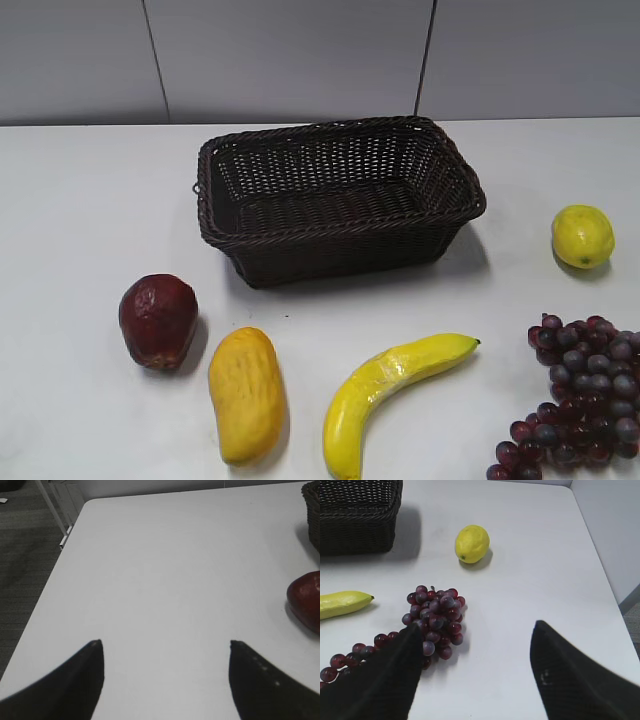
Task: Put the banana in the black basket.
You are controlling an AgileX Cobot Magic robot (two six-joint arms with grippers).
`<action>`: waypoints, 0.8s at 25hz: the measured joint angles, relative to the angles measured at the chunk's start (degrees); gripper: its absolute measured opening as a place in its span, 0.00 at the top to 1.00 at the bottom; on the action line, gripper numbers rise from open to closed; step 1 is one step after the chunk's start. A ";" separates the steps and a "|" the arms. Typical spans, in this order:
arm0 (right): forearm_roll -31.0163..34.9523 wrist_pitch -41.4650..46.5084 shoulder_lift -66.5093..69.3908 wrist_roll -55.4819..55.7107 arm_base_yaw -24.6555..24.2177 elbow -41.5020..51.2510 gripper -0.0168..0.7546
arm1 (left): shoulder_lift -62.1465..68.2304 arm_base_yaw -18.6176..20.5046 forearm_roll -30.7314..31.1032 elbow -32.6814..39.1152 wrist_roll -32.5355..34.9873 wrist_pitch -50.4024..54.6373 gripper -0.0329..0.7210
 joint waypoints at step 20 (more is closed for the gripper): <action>8.30 -2.03 21.63 -16.61 0.00 -1.39 0.31 | 0.00 0.00 0.00 0.00 0.00 0.00 0.19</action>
